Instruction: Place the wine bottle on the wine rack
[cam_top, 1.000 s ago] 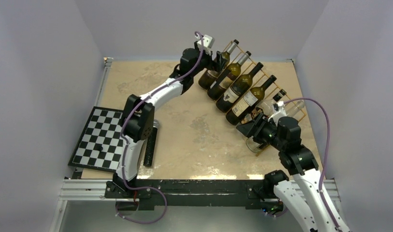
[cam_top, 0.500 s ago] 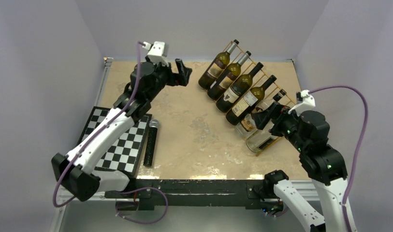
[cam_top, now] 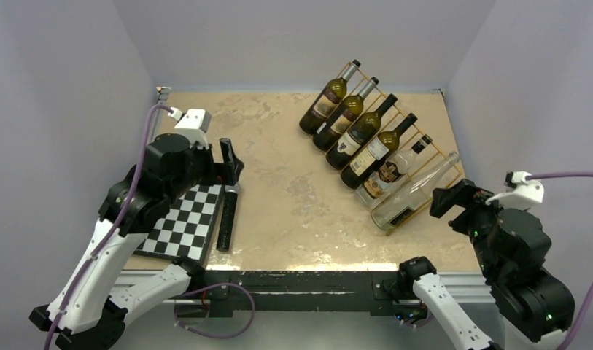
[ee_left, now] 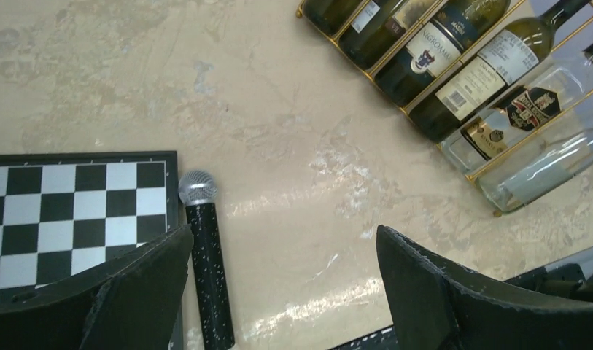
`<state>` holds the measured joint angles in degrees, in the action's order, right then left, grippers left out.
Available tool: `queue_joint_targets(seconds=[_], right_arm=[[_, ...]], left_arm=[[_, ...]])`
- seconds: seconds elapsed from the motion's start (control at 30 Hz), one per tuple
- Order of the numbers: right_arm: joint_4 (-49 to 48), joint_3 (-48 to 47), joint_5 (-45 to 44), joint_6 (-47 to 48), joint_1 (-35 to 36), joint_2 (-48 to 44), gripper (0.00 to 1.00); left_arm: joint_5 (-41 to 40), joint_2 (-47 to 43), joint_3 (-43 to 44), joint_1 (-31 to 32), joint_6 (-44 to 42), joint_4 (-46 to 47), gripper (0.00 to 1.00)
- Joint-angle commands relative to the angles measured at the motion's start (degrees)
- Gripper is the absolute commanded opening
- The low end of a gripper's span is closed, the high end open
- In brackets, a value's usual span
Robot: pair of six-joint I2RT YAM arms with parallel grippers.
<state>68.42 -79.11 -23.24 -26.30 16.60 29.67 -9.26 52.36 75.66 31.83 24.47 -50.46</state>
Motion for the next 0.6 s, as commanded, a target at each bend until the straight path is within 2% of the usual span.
queue_joint_targets(seconds=[0.0,0.13,0.3,0.57], right_arm=[[6.93,-4.84,-6.75,1.26,0.07,-2.45,0.99],[9.65,-8.24,-7.67,0.98,0.09,-5.06,0.99],[11.30,-12.29,-3.54,0.35,0.08,-5.98,0.99],[12.08,-14.10,-0.14,-0.04,0.10,-6.89,0.99]], left_arm=[[0.01,-5.01,5.18,-0.28,-2.35,-11.08,0.99],[-1.61,-9.86,6.71,-0.28,-4.87,-12.97,0.99],[-1.87,-14.03,7.06,-0.28,-6.44,-11.28,0.99],[-1.64,-14.17,10.70,-0.30,-8.92,-8.74,0.99]])
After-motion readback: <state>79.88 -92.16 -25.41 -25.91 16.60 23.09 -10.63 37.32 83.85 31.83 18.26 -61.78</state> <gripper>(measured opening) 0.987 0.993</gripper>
